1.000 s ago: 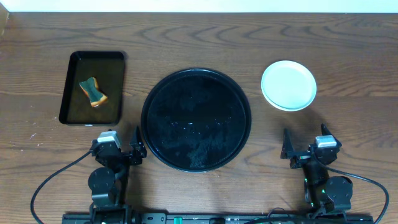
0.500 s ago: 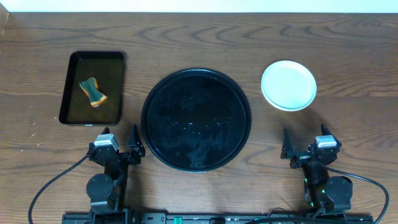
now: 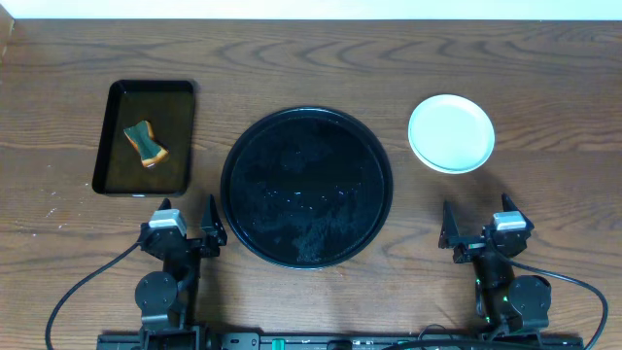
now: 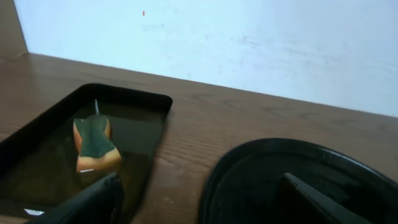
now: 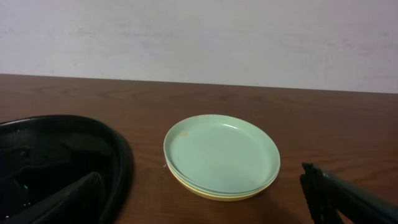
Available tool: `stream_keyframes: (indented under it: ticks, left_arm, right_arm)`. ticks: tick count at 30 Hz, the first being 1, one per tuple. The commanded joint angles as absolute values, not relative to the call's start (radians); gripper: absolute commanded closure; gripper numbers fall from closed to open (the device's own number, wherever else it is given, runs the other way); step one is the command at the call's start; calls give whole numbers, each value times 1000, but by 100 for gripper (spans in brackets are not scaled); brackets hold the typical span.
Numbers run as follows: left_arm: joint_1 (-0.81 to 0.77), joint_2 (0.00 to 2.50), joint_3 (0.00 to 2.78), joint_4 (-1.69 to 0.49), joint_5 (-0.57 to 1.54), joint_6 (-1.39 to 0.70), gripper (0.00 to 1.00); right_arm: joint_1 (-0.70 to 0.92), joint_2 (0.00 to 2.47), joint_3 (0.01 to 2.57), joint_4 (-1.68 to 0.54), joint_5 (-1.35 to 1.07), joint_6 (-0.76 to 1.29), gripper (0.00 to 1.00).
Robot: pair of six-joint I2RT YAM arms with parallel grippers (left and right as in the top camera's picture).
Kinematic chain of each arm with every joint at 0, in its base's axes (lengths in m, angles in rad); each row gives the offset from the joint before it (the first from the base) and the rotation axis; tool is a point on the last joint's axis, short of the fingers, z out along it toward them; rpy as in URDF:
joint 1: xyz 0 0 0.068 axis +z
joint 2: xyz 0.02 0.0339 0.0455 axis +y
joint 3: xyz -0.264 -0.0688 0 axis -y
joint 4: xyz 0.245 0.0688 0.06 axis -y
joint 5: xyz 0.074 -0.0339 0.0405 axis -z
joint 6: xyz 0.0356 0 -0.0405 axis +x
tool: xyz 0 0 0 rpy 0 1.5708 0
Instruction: Clean dirty plates on tray and stack at the side
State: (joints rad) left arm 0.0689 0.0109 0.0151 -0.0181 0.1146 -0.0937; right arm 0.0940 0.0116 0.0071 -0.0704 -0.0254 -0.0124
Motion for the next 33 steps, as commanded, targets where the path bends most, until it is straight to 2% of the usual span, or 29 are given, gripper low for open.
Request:
stream_keyframes:
  ticks: [1,33]
  left_arm:
    - [64,2,4,-61,149,-22,20]
    - [44,4,4,-62,130,26,20]
  right_arm:
    - [104,5,6,-74,-19,-24,1]
    - [104,5,6,-75,-19,-24,1]
